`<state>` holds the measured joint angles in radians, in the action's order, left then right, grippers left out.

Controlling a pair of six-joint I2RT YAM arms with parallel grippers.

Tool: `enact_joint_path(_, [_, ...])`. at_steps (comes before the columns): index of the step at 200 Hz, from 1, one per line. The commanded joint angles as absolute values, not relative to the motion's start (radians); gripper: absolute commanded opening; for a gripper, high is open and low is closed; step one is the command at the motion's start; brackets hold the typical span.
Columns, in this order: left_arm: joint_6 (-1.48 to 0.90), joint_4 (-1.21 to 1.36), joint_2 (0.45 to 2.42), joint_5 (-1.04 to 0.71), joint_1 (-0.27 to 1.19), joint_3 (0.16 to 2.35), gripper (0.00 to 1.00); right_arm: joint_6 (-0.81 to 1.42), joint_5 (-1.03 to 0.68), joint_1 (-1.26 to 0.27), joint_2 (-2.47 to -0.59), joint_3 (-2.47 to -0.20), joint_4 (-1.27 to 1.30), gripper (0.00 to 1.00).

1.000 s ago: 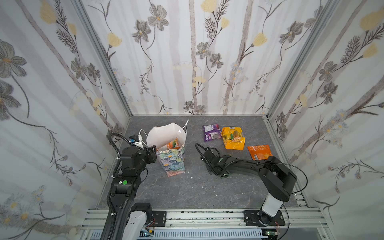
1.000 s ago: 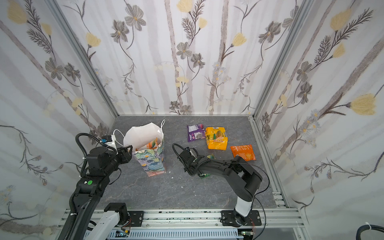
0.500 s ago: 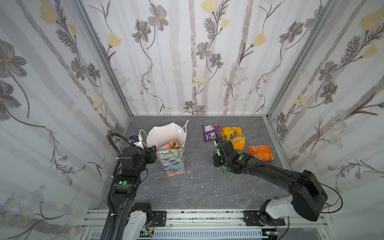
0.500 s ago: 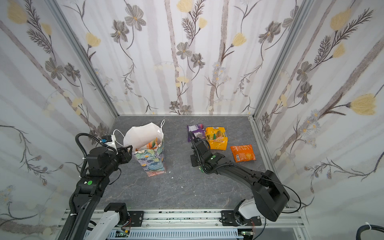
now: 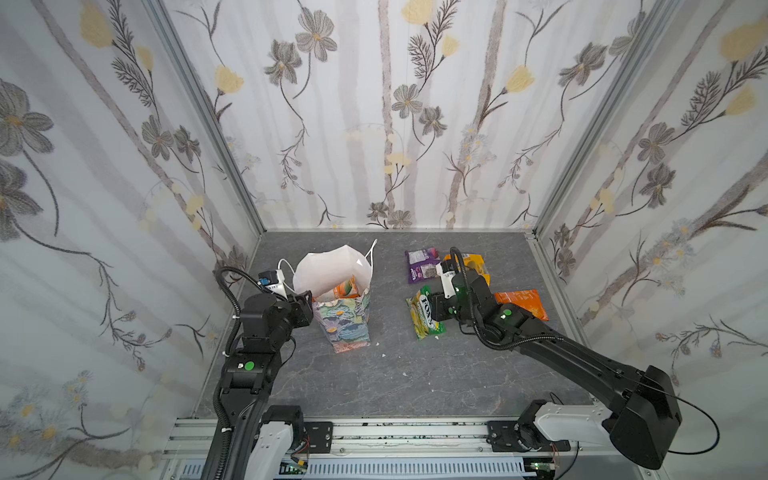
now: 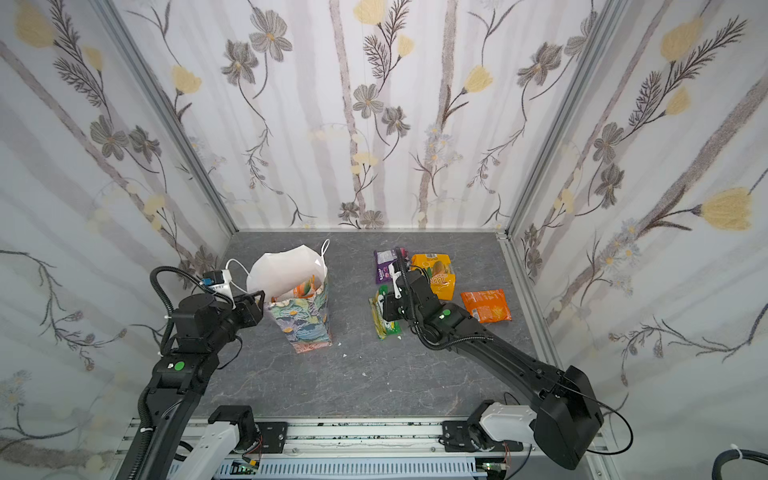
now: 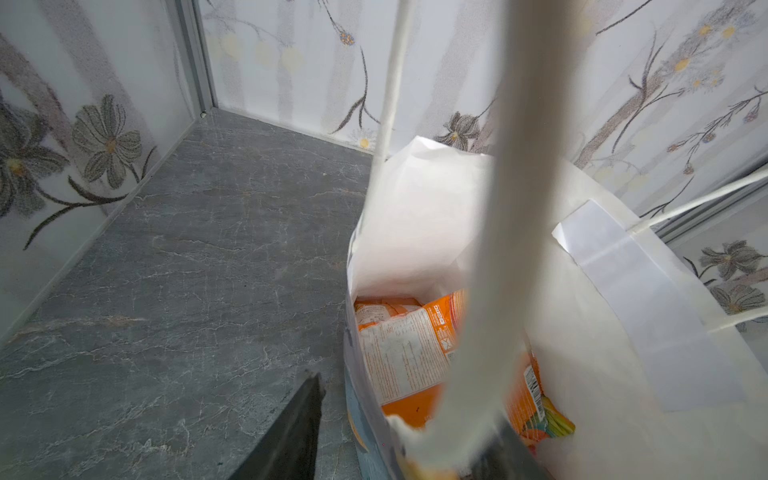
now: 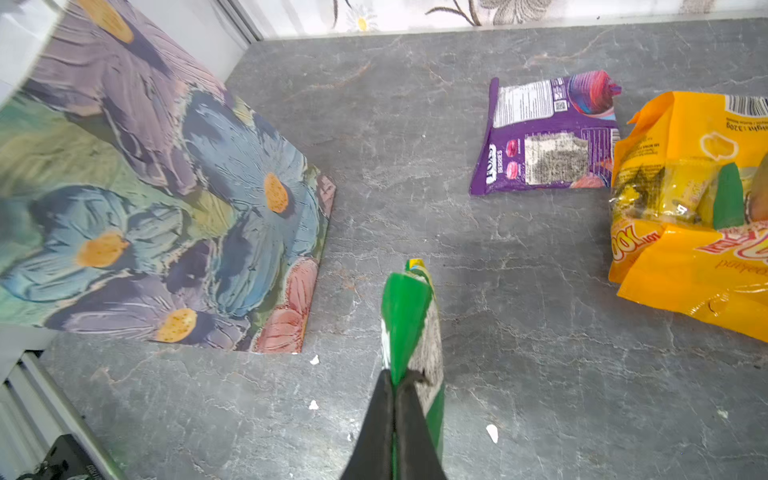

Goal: Place the snacks into the paper bag
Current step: 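Lift the green packet and carry it toward the white bag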

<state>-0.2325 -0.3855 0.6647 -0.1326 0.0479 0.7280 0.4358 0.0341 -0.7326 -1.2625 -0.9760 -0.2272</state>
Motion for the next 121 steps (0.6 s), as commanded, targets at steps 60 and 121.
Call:
enact_joint_path(60, [-0.222,-0.377,0.658,-0.129,0.048,0.725,0.54,0.349,-0.102,-0.735,-1.249,-1.196,-0.235,0.0])
enact_joint_path(121, [-0.223,-0.376,0.659,-0.134,0.048,0.725,0.54,0.315,-0.162,-0.745,-1.261,-1.327,-0.273,0.0])
